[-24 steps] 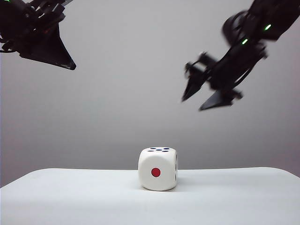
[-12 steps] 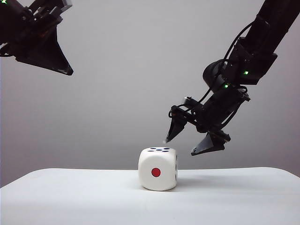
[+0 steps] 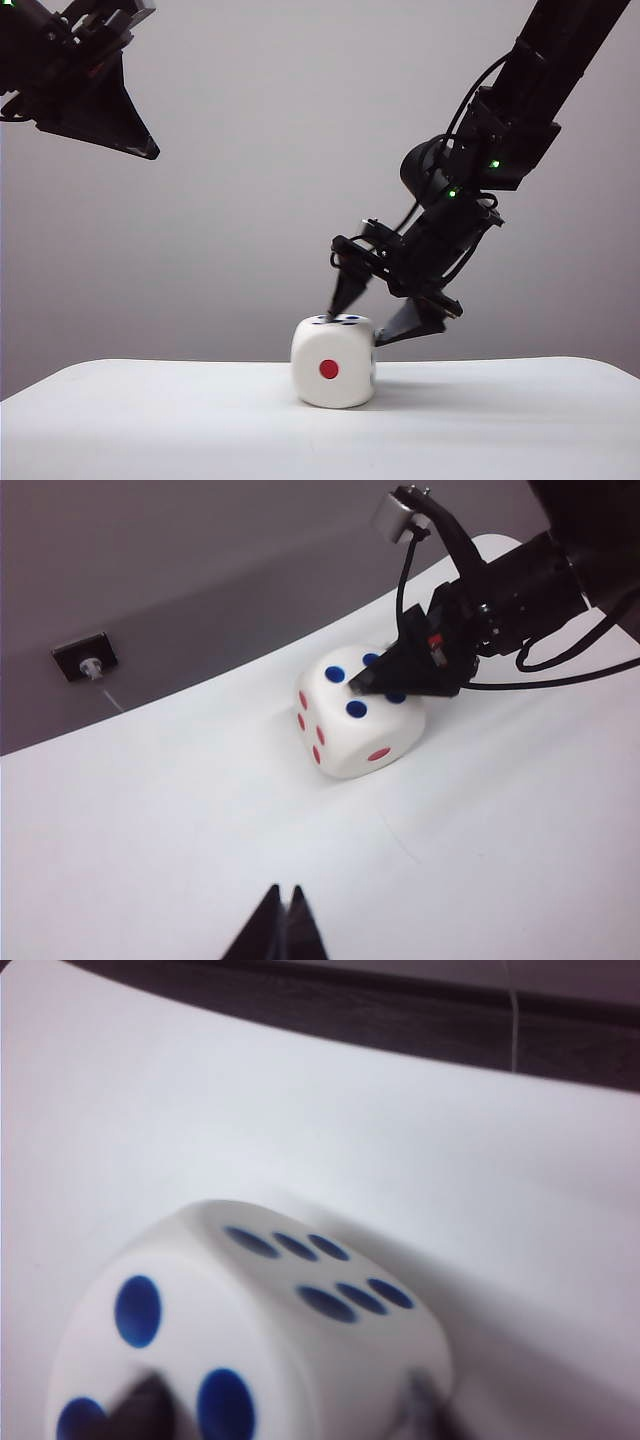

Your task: Pick up the dice on the table and roll the dice.

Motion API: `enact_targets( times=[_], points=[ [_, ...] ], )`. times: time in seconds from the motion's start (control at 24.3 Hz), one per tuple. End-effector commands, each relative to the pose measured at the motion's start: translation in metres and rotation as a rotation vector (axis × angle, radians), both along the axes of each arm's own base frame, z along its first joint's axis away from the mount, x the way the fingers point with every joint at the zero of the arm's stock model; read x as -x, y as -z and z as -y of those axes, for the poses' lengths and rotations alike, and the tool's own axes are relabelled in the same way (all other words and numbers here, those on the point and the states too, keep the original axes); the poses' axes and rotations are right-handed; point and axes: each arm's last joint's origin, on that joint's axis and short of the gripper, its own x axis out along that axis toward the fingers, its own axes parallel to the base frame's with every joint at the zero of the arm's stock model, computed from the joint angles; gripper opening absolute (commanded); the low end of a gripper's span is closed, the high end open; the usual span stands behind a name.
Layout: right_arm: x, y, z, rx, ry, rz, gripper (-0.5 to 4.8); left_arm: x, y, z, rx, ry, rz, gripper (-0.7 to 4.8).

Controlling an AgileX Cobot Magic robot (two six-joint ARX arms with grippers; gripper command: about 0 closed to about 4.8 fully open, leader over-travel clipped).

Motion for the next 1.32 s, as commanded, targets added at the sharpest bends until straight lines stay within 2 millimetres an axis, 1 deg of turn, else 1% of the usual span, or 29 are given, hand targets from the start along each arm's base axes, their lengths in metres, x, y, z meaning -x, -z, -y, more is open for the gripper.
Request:
enact_targets(
  times=[0.04,0.08,0.12,0.16,0.25,0.37,0.53,0.66,0.82,0.86,0.9,0.99,1.03,1.07,1.11,1.15,1.19,1.23,1.27,1.32],
  points=[
    [0.000,-0.002,0.000,0.002,0.000,-0.005,1.37,0.001,-0.001,0.000,0.001,0.007,-0.001,-0.05],
    [0.000,-0.002,0.000,0.000,0.000,-0.003,0.89,0.001,0.000,0.000,0.000,0.007,-0.004,-0.05],
    [0.000,-0.002,0.000,0.000,0.000,-0.001,0.53,0.001,0.000,0.000,0.000,0.007,-0.005,-0.05],
    [0.000,-0.002,0.000,-0.003,-0.001,-0.001,0.37,0.001,0.000,0.000,-0.001,0.007,-0.005,-0.05],
    [0.001,-0.006,0.001,-0.024,-0.021,-0.019,0.39,0.001,0.000,0.000,-0.006,0.012,0.002,-0.05],
    [0.010,-0.025,0.005,-0.007,-0.053,-0.039,0.40,0.001,0.000,0.000,-0.008,0.013,0.002,-0.05],
    [0.024,-0.057,0.011,0.050,-0.123,0.002,0.40,0.001,0.000,0.000,-0.012,0.017,0.006,-0.05],
    [0.035,-0.081,0.016,0.087,-0.128,0.031,0.40,0.001,0.000,0.000,-0.012,0.017,0.006,-0.05],
    [0.045,-0.101,0.022,0.135,-0.124,0.064,0.40,0.001,0.000,0.000,-0.012,0.018,0.002,-0.05],
    [0.051,-0.112,0.024,0.134,-0.125,0.068,0.41,0.002,0.000,0.000,-0.002,0.034,-0.004,-0.05],
    [0.054,-0.118,0.025,0.126,-0.128,0.073,0.46,0.002,0.000,0.001,0.002,0.041,-0.006,-0.05],
    [0.067,-0.147,0.028,0.057,-0.166,0.119,1.00,0.002,0.000,0.001,0.011,0.054,-0.006,-0.05],
    [0.071,-0.159,0.029,0.020,-0.188,0.142,1.58,0.002,0.000,0.001,0.011,0.054,-0.006,-0.05],
    [0.076,-0.174,0.030,-0.021,-0.214,0.167,2.30,0.002,0.000,0.001,0.011,0.054,-0.006,-0.05],
    [0.083,-0.194,0.031,-0.065,-0.243,0.202,3.09,0.002,0.000,0.001,0.011,0.054,-0.006,-0.05],
    [0.094,-0.229,0.036,-0.093,-0.250,0.281,3.92,0.002,0.000,0.001,0.011,0.054,-0.006,-0.05],
    [0.102,-0.250,0.039,-0.089,-0.238,0.344,4.48,0.002,0.000,0.001,0.012,0.054,-0.006,-0.05],
    [0.115,-0.285,0.046,-0.063,-0.213,0.453,4.79,0.002,0.000,0.001,0.012,0.054,-0.007,-0.05],
    [0.125,-0.306,0.050,-0.055,-0.200,0.512,4.79,0.002,0.000,0.001,0.012,0.054,-0.009,-0.05],
    [0.132,-0.318,0.053,-0.056,-0.201,0.545,4.79,0.002,0.000,0.001,0.012,0.055,-0.013,-0.05]
  ],
)
